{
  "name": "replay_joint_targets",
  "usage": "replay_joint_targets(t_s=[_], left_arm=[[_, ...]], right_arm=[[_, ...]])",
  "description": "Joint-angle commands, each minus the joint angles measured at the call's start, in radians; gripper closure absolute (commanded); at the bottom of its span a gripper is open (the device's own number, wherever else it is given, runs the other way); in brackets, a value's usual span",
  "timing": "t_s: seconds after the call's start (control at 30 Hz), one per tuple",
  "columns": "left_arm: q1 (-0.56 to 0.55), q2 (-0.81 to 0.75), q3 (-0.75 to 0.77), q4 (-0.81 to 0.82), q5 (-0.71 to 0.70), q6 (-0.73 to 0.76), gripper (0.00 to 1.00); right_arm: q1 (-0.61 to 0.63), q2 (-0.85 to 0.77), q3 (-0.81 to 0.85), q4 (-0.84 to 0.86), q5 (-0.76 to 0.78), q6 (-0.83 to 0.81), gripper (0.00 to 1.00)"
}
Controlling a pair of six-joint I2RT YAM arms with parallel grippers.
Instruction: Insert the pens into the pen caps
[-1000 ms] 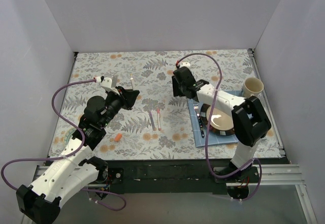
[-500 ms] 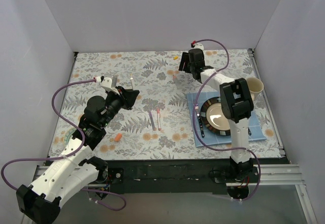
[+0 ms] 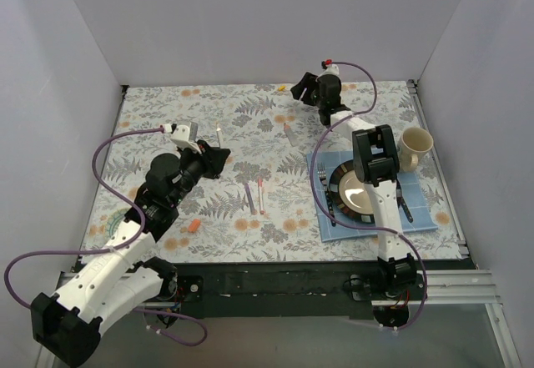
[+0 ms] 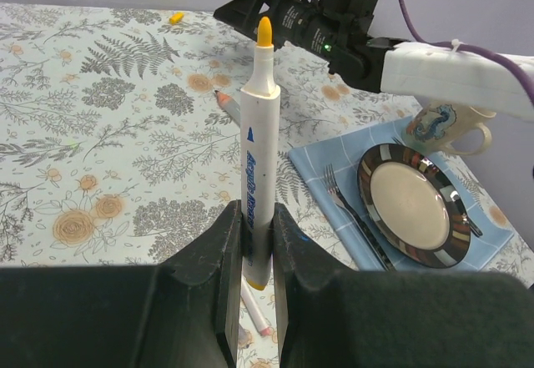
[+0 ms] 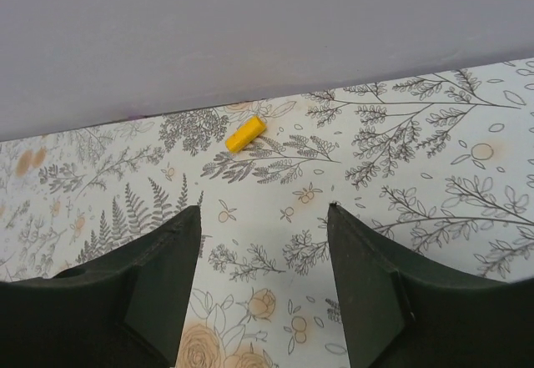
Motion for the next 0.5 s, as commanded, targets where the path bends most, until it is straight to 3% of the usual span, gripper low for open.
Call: replay_joint_targets(t_s=[0.0,0.13,0.47], left_arm=[[-0.003,0.004,-0.006,0.011,-0.027,0.018,1.0],[-0.004,0.019,-0.006,0.015,-0.03,0.018,1.0],[-0.004,0.045,-0.003,0.02,-0.018,0.015,1.0]], right_arm=[[0.009,0.103,0.14,0.136,-0.007,0.054,0.32],[0.009,0.175,0.253,0.14,-0.012,0.085,0.31],[0.011,0.165,0.2,0.199,-0.007,0.102,0.31]])
